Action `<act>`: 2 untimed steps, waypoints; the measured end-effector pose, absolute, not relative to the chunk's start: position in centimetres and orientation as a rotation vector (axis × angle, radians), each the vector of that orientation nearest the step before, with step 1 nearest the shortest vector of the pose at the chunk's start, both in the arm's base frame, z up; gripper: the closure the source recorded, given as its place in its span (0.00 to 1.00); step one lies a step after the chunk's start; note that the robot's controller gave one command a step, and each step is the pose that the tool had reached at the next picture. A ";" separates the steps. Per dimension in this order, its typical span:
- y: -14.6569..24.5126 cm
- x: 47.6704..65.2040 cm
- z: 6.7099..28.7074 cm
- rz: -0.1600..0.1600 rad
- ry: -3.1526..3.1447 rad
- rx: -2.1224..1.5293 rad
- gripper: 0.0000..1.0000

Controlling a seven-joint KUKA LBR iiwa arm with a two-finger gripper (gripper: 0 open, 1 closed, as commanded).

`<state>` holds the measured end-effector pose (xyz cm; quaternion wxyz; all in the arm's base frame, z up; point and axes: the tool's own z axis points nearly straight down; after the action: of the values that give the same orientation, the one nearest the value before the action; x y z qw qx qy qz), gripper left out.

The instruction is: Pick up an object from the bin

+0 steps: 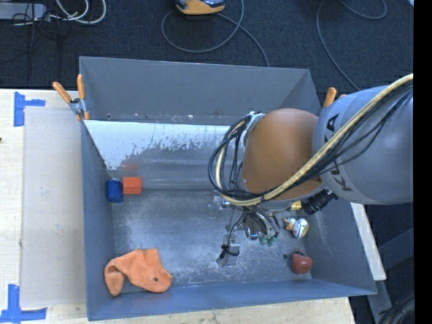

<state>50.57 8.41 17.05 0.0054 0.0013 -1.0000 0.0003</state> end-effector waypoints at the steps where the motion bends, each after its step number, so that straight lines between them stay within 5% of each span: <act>1: 8.4 50.8 17.4 0.000 -3.139 -0.001 0.00; 2: 10.7 49.9 14.2 0.001 -3.137 0.215 0.00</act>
Offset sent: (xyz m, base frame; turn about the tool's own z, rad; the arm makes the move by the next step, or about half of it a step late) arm -0.0290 0.0720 -0.1005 -0.4054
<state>49.94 10.66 14.19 -0.0012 0.0685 -0.9976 0.0002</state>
